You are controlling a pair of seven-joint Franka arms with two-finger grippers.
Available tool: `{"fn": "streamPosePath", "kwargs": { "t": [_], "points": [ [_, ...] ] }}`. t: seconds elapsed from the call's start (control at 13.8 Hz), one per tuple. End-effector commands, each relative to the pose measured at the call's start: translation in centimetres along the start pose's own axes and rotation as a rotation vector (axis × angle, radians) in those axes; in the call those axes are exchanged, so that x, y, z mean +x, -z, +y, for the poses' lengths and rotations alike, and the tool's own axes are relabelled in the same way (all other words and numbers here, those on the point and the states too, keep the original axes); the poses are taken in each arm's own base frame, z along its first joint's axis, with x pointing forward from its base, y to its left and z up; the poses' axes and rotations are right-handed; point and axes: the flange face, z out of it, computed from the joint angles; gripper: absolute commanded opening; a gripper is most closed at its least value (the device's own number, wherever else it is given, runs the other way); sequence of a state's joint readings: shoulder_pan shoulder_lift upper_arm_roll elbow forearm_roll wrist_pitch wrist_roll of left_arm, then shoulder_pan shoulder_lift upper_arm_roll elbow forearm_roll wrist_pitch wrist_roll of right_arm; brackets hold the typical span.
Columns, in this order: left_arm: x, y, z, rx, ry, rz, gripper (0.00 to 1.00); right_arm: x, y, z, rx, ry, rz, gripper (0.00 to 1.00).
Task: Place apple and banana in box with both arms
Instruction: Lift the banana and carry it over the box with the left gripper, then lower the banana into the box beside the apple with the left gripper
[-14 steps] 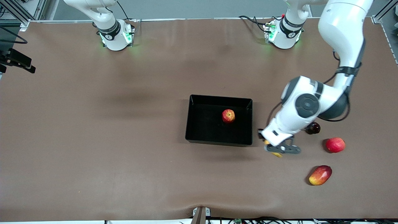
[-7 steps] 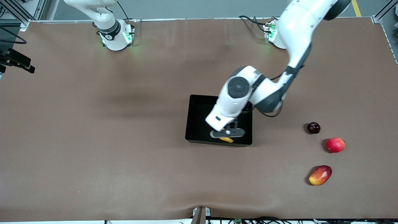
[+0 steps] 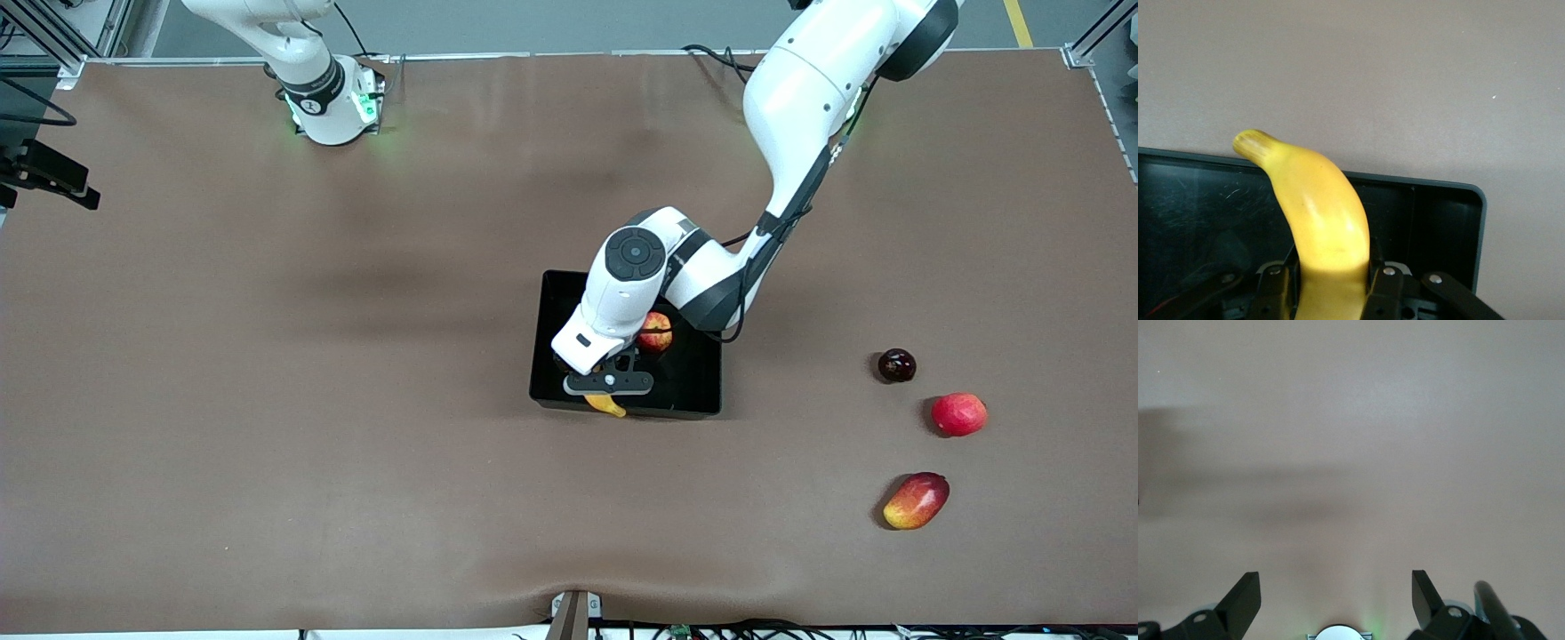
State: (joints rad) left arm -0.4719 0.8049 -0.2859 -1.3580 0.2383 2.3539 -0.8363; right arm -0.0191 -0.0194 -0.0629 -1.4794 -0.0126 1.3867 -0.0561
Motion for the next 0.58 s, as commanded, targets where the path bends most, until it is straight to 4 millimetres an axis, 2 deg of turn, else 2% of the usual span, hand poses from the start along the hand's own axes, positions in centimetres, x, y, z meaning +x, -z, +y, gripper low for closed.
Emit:
{"fn": "streamPosePath", "kwargs": {
  "t": [0.0, 0.07, 0.29, 0.51],
  "points": [
    [-0.9, -1.1, 0.9, 0.017, 0.02, 0.001, 0.0, -0.2, 0.0, 0.8, -0.002, 0.002, -0.004, 1.0],
    [-1.6, -1.8, 1.3, 0.021, 0.016, -0.009, 0.0, -0.2, 0.0, 0.8, -0.002, 0.002, -0.004, 1.0],
    [-2.5, -2.0, 1.5, 0.046, 0.015, -0.028, 0.0, -0.2, 0.0, 0.8, -0.002, 0.002, -0.004, 1.0],
    [-2.6, -0.3, 1.4, 0.098, 0.041, -0.047, 0.0, -0.2, 0.0, 0.6, 0.011, 0.005, -0.004, 1.0]
  ]
}}
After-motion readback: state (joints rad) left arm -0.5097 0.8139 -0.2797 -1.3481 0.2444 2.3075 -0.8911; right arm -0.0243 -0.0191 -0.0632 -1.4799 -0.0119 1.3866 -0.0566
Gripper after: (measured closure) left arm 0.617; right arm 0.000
